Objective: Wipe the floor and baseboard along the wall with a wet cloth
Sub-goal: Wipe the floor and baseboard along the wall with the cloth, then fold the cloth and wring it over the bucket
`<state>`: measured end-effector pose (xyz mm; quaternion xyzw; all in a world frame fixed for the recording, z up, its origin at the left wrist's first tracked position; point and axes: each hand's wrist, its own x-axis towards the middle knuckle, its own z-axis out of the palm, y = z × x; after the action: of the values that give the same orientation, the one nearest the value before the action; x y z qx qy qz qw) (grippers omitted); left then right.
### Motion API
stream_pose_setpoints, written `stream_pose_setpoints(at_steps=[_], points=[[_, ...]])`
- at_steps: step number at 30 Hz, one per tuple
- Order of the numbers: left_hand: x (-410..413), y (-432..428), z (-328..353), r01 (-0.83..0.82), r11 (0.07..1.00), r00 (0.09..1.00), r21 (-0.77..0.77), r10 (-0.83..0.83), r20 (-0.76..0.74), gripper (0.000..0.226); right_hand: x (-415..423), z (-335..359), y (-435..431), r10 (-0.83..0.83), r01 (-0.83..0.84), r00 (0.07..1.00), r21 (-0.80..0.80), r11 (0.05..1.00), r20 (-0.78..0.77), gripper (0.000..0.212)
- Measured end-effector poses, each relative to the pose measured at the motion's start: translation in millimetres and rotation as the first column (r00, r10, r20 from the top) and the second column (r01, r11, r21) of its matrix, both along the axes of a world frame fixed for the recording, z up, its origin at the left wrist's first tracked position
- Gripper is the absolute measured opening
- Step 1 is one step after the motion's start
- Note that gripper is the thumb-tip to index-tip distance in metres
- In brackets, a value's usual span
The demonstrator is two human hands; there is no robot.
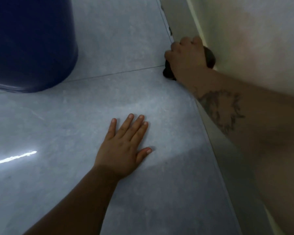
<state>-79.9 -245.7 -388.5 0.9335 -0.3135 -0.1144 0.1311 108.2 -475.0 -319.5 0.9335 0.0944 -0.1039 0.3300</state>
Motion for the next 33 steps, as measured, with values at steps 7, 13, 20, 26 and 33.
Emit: stream_pose_setpoints(at_steps=[7,13,20,26,33], points=[[-0.2,1.1,-3.7,0.004,1.000,1.000,-0.007,-0.004,0.009,0.073,-128.0,3.4,-8.4,-0.093,0.094,0.996,0.101,0.990,-0.007,0.020],[0.1,1.4,0.2,0.021,0.999,0.999,0.034,-0.019,-0.040,0.075,-274.9,-2.0,-14.1,-0.654,0.581,0.741,0.635,0.510,-0.152,0.035],[3.2,4.0,67.9,-0.345,0.919,0.735,-0.193,0.137,-0.664,0.082,-287.2,55.4,37.6,-0.821,0.346,0.550,0.936,0.058,-0.153,0.034],[6.0,18.5,217.3,-0.735,0.642,0.114,-0.219,-0.201,-0.973,0.046,-266.0,150.9,129.1,-0.556,0.251,0.826,0.942,0.222,-0.090,0.038],[41.7,89.6,320.3,-0.754,0.597,0.288,-0.274,-0.073,-0.955,0.034,-253.7,230.0,178.4,-0.330,0.062,0.944,0.994,0.087,-0.030,0.056]])
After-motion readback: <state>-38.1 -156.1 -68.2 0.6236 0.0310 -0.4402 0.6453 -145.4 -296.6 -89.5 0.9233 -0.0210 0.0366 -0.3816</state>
